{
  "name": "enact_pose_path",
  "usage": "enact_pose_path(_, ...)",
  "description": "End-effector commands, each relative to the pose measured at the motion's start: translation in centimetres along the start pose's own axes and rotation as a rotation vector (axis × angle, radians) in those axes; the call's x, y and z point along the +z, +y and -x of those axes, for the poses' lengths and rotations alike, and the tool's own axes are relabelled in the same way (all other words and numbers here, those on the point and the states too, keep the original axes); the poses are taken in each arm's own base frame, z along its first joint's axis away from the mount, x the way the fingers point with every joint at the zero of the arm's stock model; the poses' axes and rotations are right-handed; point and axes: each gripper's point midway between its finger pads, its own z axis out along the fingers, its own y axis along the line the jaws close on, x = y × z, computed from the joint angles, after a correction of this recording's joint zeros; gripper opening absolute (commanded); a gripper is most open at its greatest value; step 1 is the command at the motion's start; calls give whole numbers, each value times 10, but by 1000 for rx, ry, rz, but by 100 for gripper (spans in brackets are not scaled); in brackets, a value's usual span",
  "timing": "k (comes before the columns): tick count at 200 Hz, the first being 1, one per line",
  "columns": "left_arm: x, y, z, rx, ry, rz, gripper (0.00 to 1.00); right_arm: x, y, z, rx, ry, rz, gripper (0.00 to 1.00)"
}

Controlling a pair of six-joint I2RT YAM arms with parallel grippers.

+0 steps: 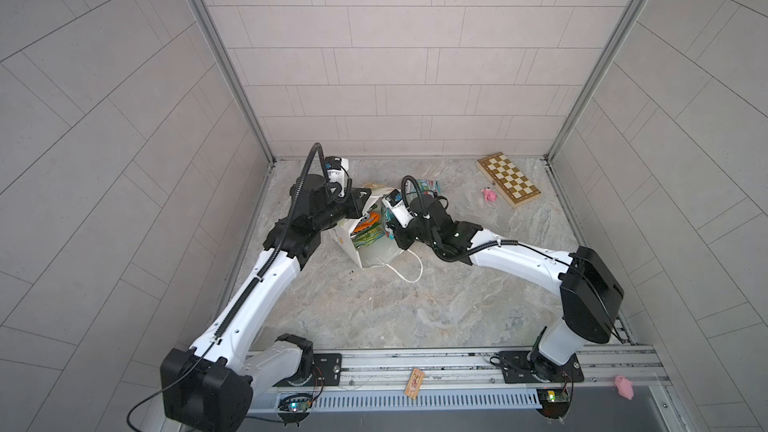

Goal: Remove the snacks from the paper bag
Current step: 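Lift the second teal Mint Blossom packet out of the bag with the right gripper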

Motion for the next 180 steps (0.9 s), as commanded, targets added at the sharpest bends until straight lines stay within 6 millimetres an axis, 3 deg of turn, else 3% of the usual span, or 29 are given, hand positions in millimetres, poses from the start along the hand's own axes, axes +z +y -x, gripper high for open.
enact_pose_path(1,0,0,0,18,-2,5,0,-23,15,23,-21,-67,74,0)
enact_pose_path(31,1,1,0,17,1,6,0,-45,27,27,-43,-94,138,0)
enact_pose_path(88,2,1,-1,14,5,4,0,-92,27,45,-86,-167,119,0)
enact_pose_path(127,2,0,-1,19,6,3,0,-124,13,59,-102,-236,28,0)
enact_pose_path(180,0,-2,0,26,9,-3,0,-175,-23,72,-76,-320,-144,0)
